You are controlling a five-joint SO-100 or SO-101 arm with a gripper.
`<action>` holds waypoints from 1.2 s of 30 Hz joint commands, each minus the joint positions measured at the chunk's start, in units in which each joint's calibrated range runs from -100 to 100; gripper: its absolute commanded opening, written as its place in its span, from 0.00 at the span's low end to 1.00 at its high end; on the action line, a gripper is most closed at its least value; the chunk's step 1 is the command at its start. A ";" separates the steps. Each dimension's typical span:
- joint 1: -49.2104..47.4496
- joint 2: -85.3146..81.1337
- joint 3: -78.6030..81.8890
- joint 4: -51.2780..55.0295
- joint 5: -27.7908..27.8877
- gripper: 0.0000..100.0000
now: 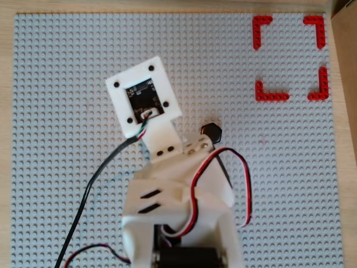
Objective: Grab the Lego and store it in red box
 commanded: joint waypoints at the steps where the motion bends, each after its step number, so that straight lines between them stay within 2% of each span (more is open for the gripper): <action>1: 5.35 3.51 2.18 -6.94 1.48 0.11; 10: 7.73 9.87 6.45 -15.10 1.32 0.12; 25: 7.43 19.87 6.36 -21.15 -2.17 0.12; 36: 2.67 26.14 6.54 -23.87 -3.52 0.12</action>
